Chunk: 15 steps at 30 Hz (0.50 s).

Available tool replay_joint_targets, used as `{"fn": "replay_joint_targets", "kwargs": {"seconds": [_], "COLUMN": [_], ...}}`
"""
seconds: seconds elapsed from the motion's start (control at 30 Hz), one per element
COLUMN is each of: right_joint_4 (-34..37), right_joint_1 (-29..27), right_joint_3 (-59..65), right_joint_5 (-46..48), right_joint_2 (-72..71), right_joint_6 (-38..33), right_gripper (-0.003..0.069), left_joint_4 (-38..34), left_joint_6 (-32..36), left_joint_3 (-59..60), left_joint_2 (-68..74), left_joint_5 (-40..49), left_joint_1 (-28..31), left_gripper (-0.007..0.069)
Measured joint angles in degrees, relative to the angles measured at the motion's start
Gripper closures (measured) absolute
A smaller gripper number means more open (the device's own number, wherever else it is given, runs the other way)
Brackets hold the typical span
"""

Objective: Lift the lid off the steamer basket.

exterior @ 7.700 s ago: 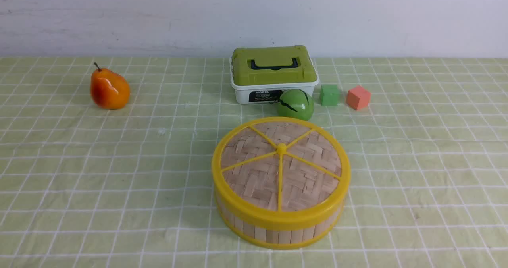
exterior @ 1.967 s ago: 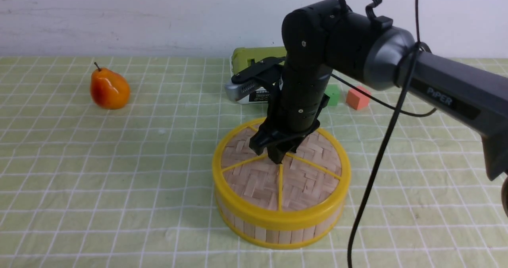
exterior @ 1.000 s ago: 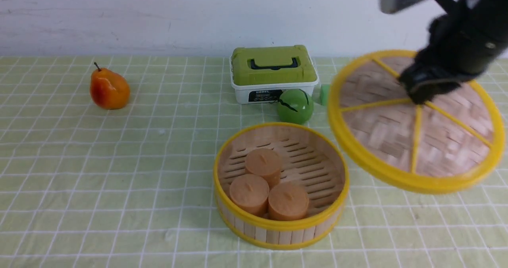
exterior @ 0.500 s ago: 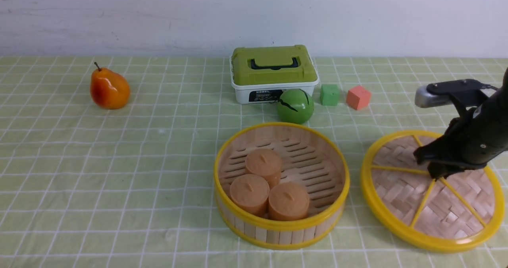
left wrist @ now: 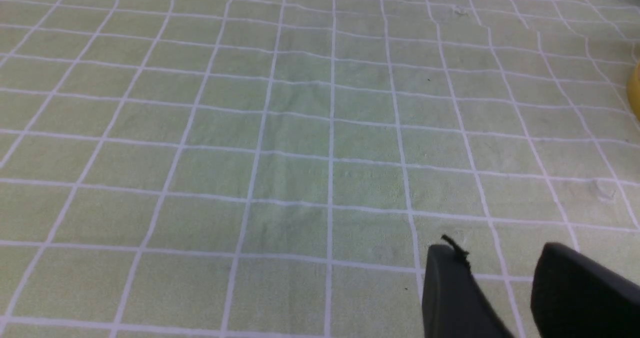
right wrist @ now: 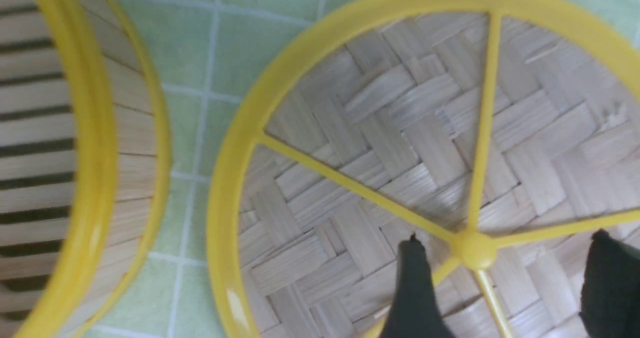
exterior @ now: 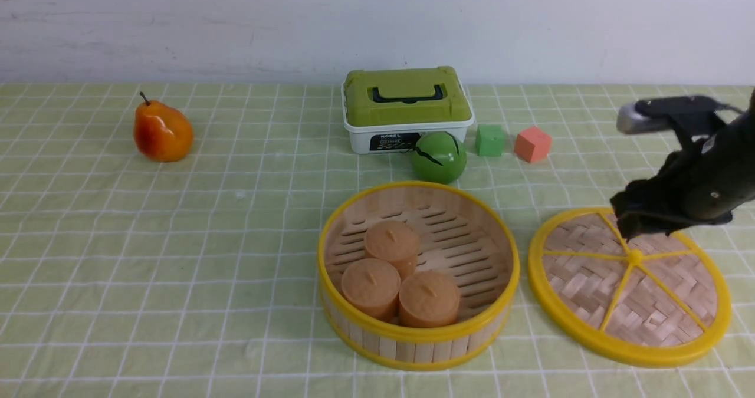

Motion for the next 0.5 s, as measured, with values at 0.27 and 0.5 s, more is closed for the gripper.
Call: {"fn": "replay_joint_targets", "kwargs": {"seconds": [0.27, 0.5], "right_joint_4": [6.0, 11.0], "right_joint_1": [0.0, 0.0], "right_joint_3": [6.1, 16.5], "right_joint_5": [-2.0, -3.0], "right_joint_2": [-24.7, -41.1], "right_joint_6": [-6.8, -9.5], "right_gripper": [0.0569, 0.0681], "left_joint_4": [0.0, 0.0], "left_joint_6": [0.0, 0.0], "left_joint_3": [0.0, 0.0], "left_joint_2": [0.0, 0.0], "left_joint_5": [0.0, 0.0], "left_joint_1": [0.0, 0.0], "left_gripper": [0.0386, 0.0386]}}
